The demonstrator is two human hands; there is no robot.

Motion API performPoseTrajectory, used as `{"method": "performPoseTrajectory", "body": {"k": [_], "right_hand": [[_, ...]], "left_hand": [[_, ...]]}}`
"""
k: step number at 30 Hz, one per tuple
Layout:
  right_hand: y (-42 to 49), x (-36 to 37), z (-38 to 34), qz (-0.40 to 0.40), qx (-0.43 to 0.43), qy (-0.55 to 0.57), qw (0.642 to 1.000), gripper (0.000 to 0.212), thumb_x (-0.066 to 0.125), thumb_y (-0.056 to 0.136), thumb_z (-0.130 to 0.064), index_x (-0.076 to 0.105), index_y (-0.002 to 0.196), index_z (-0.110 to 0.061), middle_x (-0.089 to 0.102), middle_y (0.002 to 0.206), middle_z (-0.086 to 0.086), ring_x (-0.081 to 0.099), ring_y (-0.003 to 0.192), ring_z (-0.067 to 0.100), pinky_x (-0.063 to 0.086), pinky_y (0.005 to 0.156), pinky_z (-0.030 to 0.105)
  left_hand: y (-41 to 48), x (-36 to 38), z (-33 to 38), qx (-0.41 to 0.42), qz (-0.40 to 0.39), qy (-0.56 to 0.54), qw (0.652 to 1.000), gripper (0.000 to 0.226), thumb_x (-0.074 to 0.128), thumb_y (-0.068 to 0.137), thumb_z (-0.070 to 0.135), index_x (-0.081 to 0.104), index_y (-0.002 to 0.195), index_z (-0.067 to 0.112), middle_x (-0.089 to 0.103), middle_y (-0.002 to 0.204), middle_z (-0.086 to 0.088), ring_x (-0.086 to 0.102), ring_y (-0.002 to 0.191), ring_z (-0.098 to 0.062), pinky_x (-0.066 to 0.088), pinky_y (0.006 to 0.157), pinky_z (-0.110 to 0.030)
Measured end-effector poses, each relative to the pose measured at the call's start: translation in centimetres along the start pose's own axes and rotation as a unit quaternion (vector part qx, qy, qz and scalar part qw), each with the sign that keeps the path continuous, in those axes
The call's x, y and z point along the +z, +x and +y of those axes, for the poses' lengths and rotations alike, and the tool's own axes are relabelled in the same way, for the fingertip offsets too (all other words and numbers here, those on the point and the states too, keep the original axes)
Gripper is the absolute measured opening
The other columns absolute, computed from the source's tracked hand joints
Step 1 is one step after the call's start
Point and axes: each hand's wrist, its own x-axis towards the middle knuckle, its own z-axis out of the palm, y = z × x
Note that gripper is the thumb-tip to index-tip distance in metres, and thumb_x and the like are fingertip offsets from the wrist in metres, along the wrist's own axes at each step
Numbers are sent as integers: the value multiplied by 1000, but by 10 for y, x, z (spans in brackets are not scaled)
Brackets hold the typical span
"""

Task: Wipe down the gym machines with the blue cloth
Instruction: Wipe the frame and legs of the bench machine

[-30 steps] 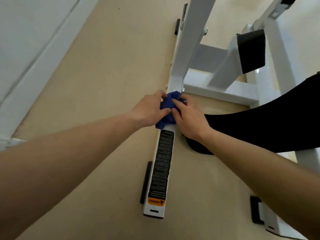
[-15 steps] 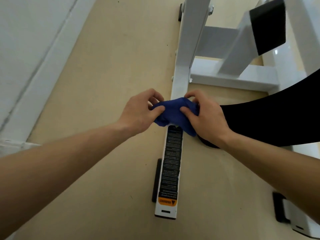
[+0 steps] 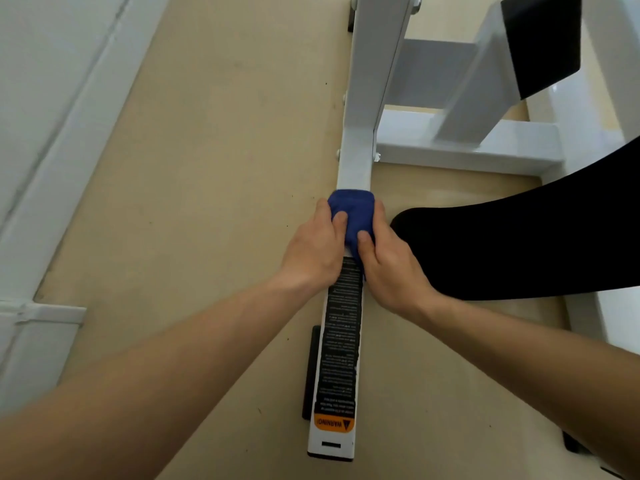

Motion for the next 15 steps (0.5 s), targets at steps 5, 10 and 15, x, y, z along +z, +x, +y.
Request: {"method": "performPoseTrajectory", "body": {"k": [5,10,15], "right_hand": [[67,-14,-3,33,32,22,999,45,31,107,-29,26,151,-20,61,121,7,61,101,24,42,74,25],[77,-16,-3,23,33,54,998,44,30,108,-28,25,151,-18,56,118,-1,56,101,16,38,78,23],[13,-1,9,-22,-7,43,999,49,34,106,-29,17,152,-29,62,115,0,64,96,17,52,79,29]], "left_hand": [[75,-7,22,-23,-10,49,998,35,28,107,33,47,123,9,57,107,-8,49,90,-21,31,76,-28],[82,-14,18,2,-23,38,999,36,26,107,34,48,127,13,63,114,-11,58,101,-28,42,83,-35],[11,-17,-5,51,-64,75,994,39,25,107,36,44,138,20,65,114,-6,57,92,-19,41,81,-31]]}}
